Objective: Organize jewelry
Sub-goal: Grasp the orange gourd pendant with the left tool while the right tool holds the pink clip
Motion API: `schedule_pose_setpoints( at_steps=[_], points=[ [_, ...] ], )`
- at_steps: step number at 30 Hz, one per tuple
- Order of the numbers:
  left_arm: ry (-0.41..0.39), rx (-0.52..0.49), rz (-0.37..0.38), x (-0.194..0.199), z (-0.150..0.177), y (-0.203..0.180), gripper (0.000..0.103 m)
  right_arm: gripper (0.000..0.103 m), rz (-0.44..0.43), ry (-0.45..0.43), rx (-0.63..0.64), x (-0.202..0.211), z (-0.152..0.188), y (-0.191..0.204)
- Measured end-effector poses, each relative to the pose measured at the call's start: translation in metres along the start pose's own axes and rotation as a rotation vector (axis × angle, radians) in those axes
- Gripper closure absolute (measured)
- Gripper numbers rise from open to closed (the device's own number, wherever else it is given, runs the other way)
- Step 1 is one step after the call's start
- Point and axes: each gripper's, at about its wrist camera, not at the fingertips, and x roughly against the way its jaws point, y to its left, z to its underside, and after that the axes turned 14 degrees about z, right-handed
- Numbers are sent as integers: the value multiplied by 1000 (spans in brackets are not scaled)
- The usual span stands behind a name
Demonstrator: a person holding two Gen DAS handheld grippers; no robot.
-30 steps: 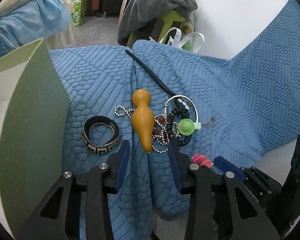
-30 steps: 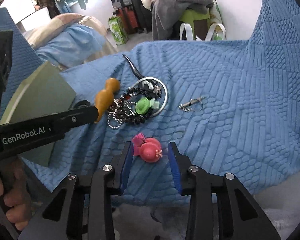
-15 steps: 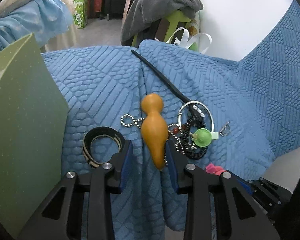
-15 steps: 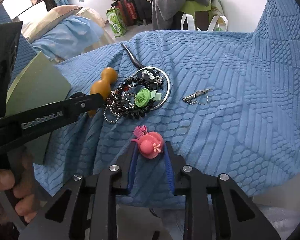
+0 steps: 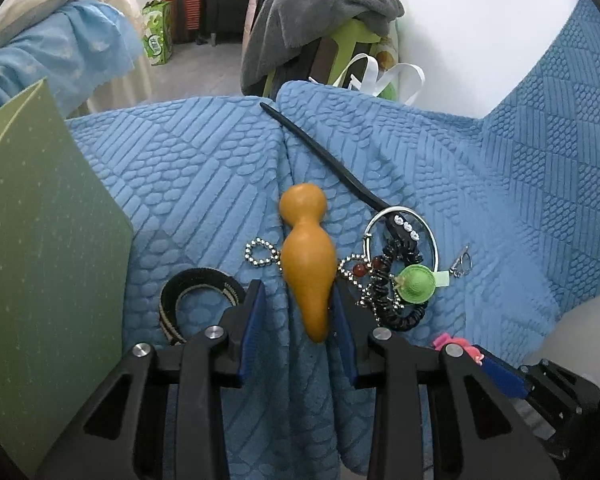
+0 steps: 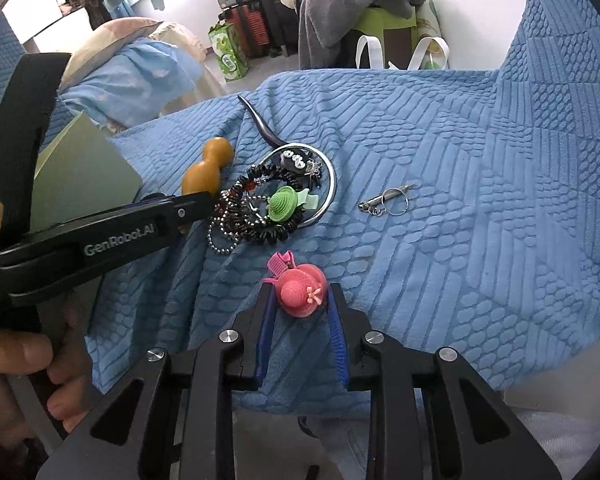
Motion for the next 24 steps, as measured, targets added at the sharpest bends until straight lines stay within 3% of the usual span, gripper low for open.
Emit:
schedule_pose_setpoints(
  at_steps=[4, 7, 11, 24],
  points=[
    [-15, -19, -7, -3, 0, -2, 68, 80, 1, -4, 0, 0, -1, 0],
    [-21, -13, 8, -1, 1, -1, 77, 80, 0, -7, -7, 2, -2, -1],
    [-36, -12, 7, 6, 4, 0, 77, 80, 12, -21, -12, 7, -4, 0],
    [-84, -10, 42, 66, 10, -7, 80, 80, 51, -68, -49, 39, -10, 4]
  ],
)
